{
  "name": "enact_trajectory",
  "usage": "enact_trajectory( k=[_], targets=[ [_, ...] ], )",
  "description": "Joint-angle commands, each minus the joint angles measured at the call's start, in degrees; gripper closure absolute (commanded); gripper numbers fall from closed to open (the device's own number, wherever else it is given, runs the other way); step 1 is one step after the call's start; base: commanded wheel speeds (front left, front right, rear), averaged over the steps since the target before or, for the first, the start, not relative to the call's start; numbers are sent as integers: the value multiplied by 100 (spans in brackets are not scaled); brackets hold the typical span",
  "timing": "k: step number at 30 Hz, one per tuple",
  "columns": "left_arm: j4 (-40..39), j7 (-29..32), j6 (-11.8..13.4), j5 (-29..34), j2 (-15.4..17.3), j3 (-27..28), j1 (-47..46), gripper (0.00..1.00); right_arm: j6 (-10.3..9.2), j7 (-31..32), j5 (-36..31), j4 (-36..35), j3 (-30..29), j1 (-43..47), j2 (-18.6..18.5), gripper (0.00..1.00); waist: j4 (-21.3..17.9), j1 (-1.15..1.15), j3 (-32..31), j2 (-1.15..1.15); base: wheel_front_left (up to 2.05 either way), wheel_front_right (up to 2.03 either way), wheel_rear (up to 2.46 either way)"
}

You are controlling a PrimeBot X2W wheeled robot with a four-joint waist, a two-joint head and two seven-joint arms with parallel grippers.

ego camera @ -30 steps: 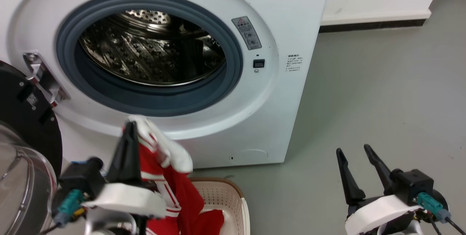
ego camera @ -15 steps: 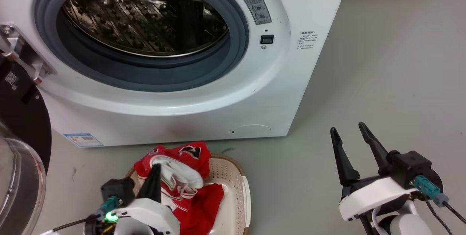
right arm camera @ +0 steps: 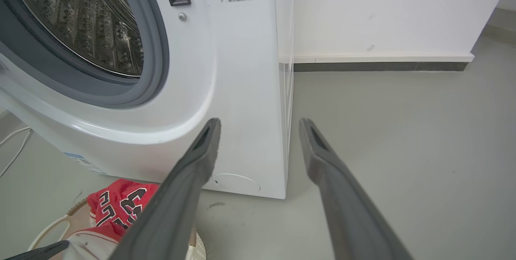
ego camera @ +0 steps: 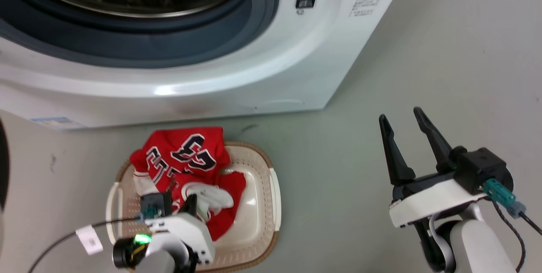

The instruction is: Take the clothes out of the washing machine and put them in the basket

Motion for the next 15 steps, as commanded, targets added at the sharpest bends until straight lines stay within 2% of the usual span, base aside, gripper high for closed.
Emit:
enact_trajectory(
  k=[1,8,15],
  targets=[
    [194,-65,-22,1,29,28,-268,100,-2,-33,6,-25,22,-142,4,0,-142,-1,522,0,0,0,0],
    [1333,-335,-10,-62,266,188,-1400,100,-2,-199,89,1,162,-520,4,0,-427,-1,1404,0,0,0,0],
    [2153,-446,0,-172,489,314,-2062,100,-3,-427,220,228,325,-813,4,0,-723,-1,1871,0,0,0,0]
  ],
)
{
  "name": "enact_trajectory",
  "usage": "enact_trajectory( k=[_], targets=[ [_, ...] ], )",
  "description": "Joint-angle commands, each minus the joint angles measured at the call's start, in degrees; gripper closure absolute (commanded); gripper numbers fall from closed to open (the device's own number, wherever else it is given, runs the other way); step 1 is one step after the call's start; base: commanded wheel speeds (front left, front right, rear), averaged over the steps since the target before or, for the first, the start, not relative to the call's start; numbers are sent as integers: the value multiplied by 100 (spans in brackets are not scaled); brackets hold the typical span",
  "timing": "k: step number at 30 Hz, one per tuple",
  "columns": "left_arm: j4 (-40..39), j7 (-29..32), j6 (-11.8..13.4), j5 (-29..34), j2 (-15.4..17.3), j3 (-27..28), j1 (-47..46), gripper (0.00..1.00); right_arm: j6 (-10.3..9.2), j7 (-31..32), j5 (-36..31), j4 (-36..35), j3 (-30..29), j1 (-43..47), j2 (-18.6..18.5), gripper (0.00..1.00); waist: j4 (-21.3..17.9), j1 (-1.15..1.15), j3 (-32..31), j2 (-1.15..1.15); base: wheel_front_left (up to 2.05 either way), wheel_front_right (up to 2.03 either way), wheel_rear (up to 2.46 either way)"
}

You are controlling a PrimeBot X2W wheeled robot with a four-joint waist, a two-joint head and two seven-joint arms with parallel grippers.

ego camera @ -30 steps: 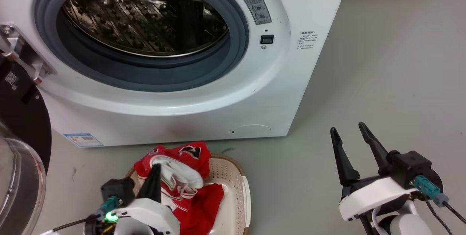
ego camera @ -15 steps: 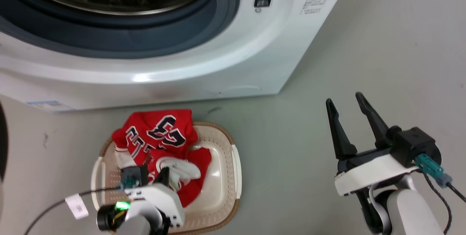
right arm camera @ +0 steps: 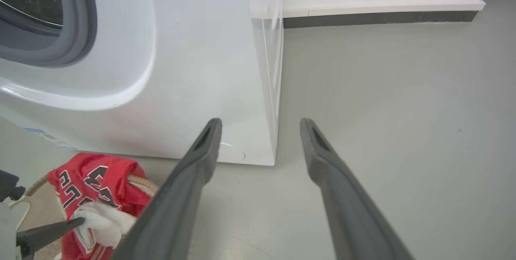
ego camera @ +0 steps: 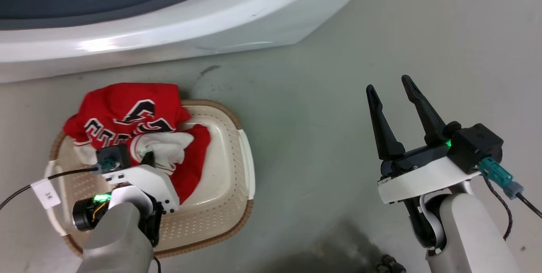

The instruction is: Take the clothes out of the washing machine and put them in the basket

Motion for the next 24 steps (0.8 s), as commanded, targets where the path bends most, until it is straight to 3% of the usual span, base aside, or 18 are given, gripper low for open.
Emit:
enact_trajectory(
  k=[1,4,5,7,8,13,24],
  targets=[
    [116,-40,20,-94,49,71,-110,100,-4,-67,29,55,16,-115,5,0,-224,-1,215,0,0,0,0],
    [333,-66,48,-228,62,194,-187,100,-4,-133,86,174,40,-195,6,0,-276,-1,226,0,0,0,0],
    [374,-82,49,-242,66,209,-199,87,-4,-155,86,221,42,-207,6,0,-286,-1,206,0,0,0,0],
    [441,-109,54,-268,53,216,-171,51,-4,-187,80,323,12,-206,6,0,-274,-1,119,0,0,0,0],
    [496,-128,42,-235,-9,181,-41,0,-4,-226,5,470,-59,-205,5,0,-186,-1,-137,0,0,0,0],
    [416,-159,23,-178,-139,146,258,0,-4,-264,-191,678,-224,-37,2,0,50,-1,-826,0,0,0,0],
    [-909,-152,96,199,-341,265,1287,0,-4,48,-520,623,-644,612,1,0,528,-1,-2299,0,0,0,0]
  ],
)
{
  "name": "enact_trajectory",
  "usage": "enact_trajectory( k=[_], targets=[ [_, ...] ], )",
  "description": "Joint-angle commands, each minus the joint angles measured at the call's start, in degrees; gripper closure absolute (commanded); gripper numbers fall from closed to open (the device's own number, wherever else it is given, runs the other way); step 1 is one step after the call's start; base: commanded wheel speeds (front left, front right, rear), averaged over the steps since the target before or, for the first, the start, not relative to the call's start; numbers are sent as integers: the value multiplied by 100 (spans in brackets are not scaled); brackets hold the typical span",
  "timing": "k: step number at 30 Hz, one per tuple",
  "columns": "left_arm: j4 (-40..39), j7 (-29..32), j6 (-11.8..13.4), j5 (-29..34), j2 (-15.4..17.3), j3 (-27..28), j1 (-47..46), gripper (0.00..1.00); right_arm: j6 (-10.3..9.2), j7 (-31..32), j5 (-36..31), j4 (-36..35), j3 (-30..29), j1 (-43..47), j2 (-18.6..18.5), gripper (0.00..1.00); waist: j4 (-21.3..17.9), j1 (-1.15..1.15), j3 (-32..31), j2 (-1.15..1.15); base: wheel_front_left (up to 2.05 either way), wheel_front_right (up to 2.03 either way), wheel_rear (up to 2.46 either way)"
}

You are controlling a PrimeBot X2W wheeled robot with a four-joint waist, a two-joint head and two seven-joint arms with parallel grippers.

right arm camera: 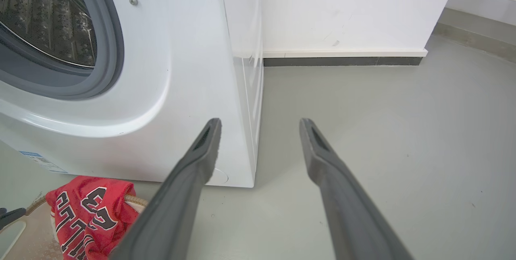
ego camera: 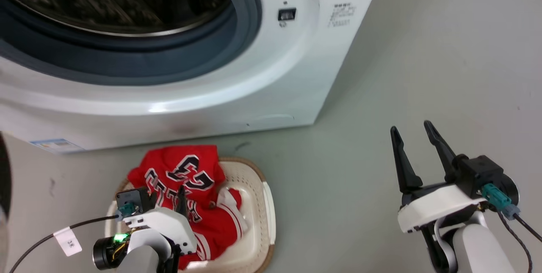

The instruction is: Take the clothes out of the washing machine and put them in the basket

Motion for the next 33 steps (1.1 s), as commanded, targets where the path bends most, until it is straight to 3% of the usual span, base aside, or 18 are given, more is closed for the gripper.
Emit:
enact_trajectory(
  k=[1,21,33],
  targets=[
    [-229,-13,33,87,-25,59,181,0,-4,58,-33,-66,-41,153,-3,0,278,0,-580,0,0,0,0],
    [-3897,-14,259,1280,-135,553,1491,0,-4,541,-529,-932,-419,1156,-3,0,513,0,-1857,0,0,0,0],
    [-4726,-14,313,1586,-42,440,2302,0,-4,620,-475,-1171,-227,1402,-3,0,582,0,-2187,0,0,0,0]
  ],
)
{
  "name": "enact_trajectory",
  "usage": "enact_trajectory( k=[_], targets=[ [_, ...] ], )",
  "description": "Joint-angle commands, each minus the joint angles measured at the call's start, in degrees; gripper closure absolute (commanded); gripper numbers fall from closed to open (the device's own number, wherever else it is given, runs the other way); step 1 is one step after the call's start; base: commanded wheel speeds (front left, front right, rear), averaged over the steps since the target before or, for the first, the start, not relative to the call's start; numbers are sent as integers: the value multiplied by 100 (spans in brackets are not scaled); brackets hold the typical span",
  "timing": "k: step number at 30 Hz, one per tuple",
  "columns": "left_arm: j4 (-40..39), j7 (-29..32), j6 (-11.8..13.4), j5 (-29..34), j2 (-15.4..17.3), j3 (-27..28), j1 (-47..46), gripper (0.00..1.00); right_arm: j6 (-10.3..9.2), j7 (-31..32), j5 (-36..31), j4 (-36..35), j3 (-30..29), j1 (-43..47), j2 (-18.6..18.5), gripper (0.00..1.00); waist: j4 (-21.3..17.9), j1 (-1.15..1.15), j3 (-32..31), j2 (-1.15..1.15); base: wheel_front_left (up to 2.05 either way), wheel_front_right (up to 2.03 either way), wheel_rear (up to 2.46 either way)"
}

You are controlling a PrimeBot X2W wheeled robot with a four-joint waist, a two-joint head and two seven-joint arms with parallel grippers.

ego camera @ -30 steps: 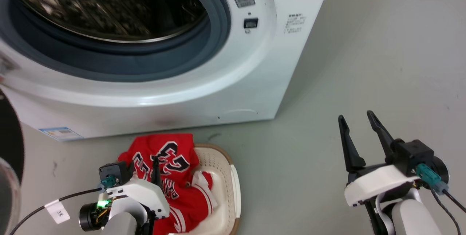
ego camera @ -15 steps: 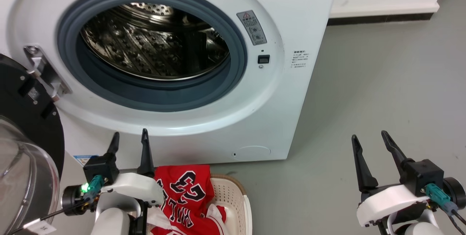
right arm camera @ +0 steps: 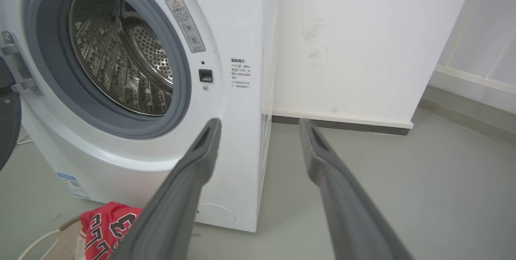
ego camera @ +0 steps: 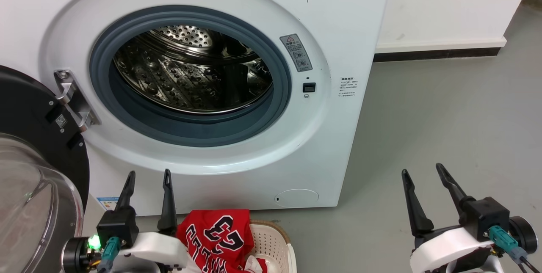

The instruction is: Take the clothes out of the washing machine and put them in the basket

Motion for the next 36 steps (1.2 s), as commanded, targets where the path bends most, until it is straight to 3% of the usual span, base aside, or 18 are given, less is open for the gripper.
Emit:
enact_trajectory(
  k=[1,25,26,29,36],
  targets=[
    [-9,-14,31,6,37,-7,134,0,-4,12,40,-27,59,49,-1,0,31,1,3,0,0,0,0],
    [-36,41,36,-114,102,-178,272,0,-4,6,136,21,76,52,-1,0,92,1,39,0,0,0,0],
    [-24,36,41,-109,85,-168,213,100,0,15,118,20,77,10,1,100,91,1,39,0,0,0,0],
    [123,76,31,-185,51,-132,214,100,0,6,196,119,103,62,2,100,93,1,40,0,0,0,0],
    [179,326,-65,-1014,27,-7,123,100,0,76,1159,210,75,-13,-56,100,111,1,45,0,0,0,0]
  ],
)
